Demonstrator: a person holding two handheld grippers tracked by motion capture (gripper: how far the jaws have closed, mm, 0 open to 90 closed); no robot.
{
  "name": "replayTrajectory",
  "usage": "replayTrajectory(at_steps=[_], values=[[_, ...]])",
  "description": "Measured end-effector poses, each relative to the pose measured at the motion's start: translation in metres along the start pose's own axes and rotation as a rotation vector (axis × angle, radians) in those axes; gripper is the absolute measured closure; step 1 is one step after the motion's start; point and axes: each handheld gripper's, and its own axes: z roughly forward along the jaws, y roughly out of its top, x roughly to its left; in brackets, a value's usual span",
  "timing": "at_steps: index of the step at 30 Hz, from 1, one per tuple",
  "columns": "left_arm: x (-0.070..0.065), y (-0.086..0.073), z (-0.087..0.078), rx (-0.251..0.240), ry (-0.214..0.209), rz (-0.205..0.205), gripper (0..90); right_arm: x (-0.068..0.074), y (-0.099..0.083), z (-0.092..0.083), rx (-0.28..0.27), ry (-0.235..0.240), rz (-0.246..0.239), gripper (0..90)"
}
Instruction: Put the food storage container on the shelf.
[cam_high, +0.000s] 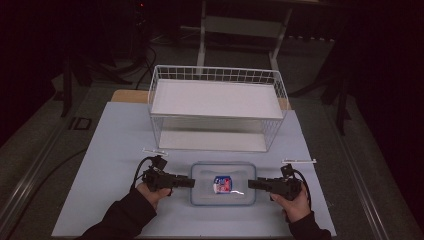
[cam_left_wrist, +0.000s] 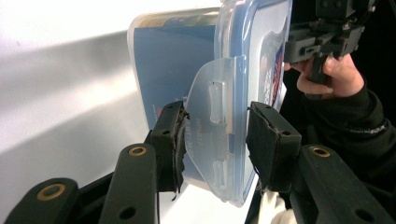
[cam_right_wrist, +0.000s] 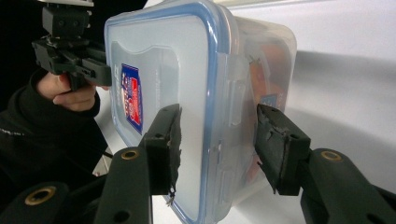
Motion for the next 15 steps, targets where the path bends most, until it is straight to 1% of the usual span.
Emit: replayTrajectory(at_steps=[1, 4, 5, 10, 11, 13, 15], values=[[-0.001, 0.002, -0.001, -0.013, 0.004, -0.003, 57.6, 0.0, 0.001, -0.001, -0.007, 0.001, 0.0, 51.9], [-0.002, 0.008, -0.002, -0.049, 0.017, 0.01, 57.3, 0.001, 0.008, -0.001, -0.027, -0.006, -0.012, 51.9], [-0.002, 0.011, -0.002, -0.049, 0.02, 0.012, 57.3, 0.001, 0.011, -0.002, -0.033, -0.005, -0.013, 51.9], [-0.002, 0.021, -0.004, -0.086, 0.03, 0.018, 57.2, 0.002, 0.027, -0.002, -0.067, -0.017, -0.028, 51.7], [-0.002, 0.023, -0.005, -0.089, 0.036, 0.029, 57.2, 0.002, 0.029, -0.002, -0.073, -0.02, -0.035, 51.7], [-0.001, 0.029, -0.007, -0.106, 0.046, 0.035, 57.1, 0.002, 0.035, -0.001, -0.078, -0.019, -0.038, 51.7], [0.0, 0.034, -0.008, -0.121, 0.055, 0.031, 57.0, 0.001, 0.041, 0.0, -0.084, -0.02, -0.046, 51.7]])
